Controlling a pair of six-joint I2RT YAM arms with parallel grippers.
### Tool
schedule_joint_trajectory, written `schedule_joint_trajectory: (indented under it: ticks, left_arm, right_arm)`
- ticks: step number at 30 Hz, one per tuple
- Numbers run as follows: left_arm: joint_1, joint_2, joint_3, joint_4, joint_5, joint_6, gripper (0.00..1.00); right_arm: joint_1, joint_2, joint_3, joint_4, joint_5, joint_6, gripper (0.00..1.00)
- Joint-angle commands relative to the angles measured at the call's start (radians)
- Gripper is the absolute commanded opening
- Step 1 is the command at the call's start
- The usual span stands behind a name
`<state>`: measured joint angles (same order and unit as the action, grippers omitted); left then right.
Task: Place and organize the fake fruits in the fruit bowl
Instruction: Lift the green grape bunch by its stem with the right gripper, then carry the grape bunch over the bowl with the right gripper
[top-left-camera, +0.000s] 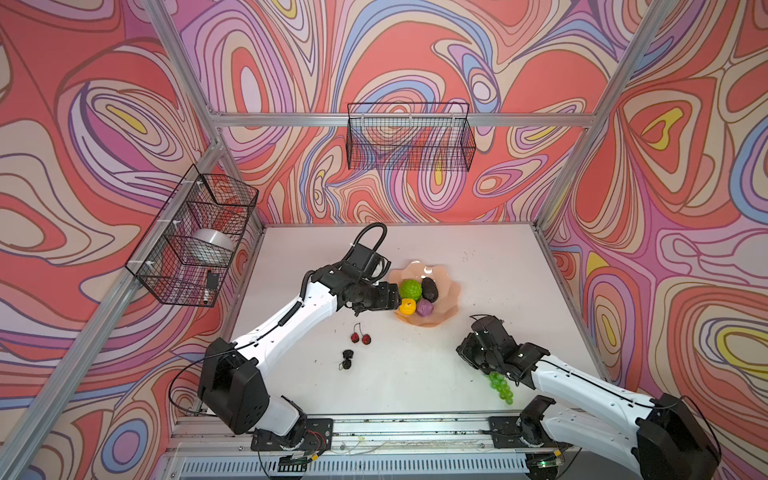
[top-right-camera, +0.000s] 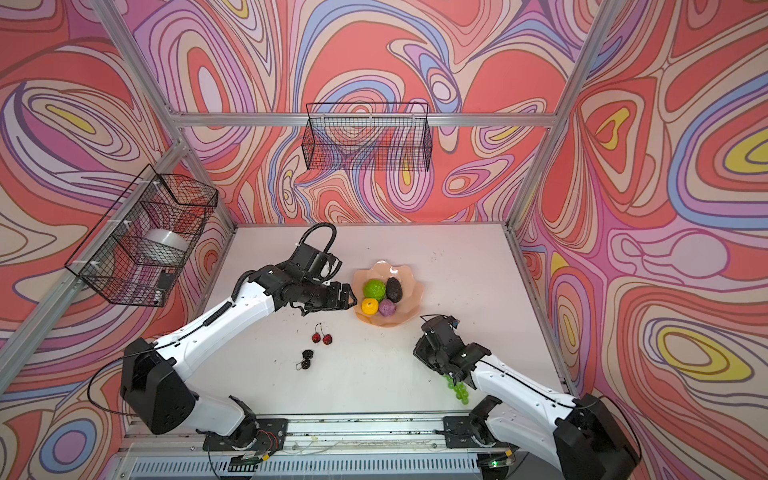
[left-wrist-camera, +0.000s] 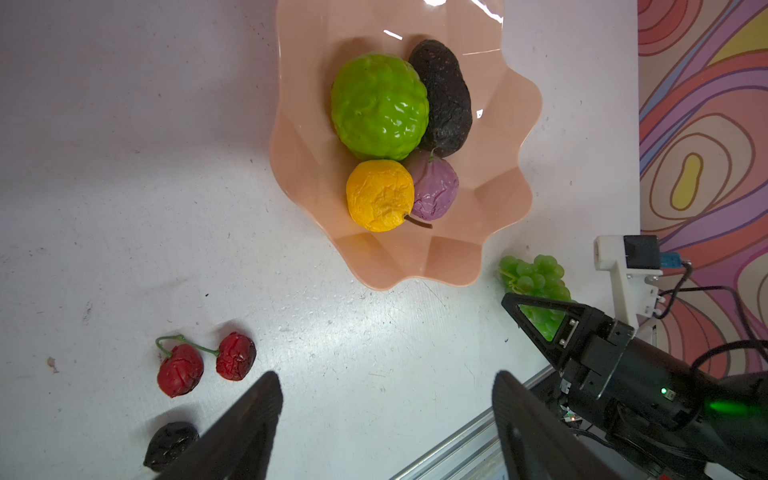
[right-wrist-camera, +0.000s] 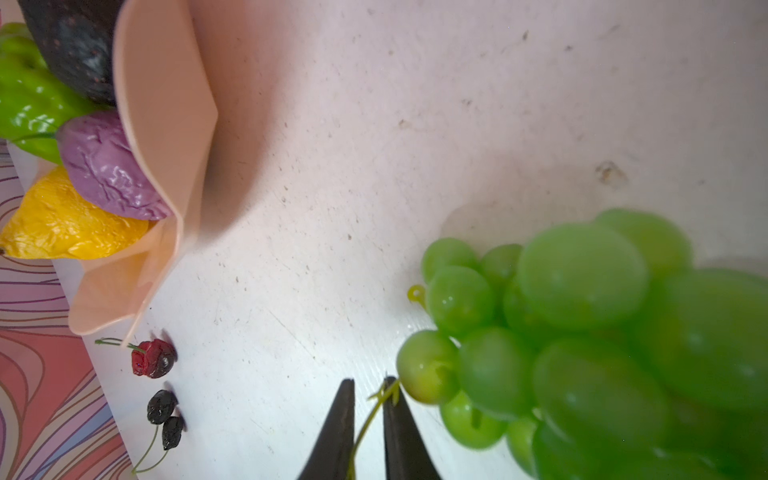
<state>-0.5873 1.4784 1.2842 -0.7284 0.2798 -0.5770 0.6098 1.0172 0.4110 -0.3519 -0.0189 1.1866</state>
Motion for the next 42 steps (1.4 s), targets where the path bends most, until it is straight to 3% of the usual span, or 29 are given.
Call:
schedule_joint_trajectory:
  ticks: [1,12,23,42]
  left_arm:
    - [0.006,-0.027,0.007,-0.008,-0.014,-0.006,0.83]
    - [0.006,-0.027,0.023,-0.024,-0.022,0.004,0.83]
    - [0.006,-0.013,0.056,-0.057,-0.037,0.003,0.82]
    - [0.006,-0.014,0.095,-0.097,-0.079,-0.002,0.82]
  right_arm:
    - [-0.004,-0.014,-0.011,-0.004,0.011,-0.011,0.13]
    - [-0.005,0.003,0.075,-0.063,-0.030,-0.114,0.00]
    - [-0.005,0.017,0.419,-0.366,-0.039,-0.339,0.00]
    - [-0.004,0.210,0.943,-0.491,-0.144,-0.542,0.00]
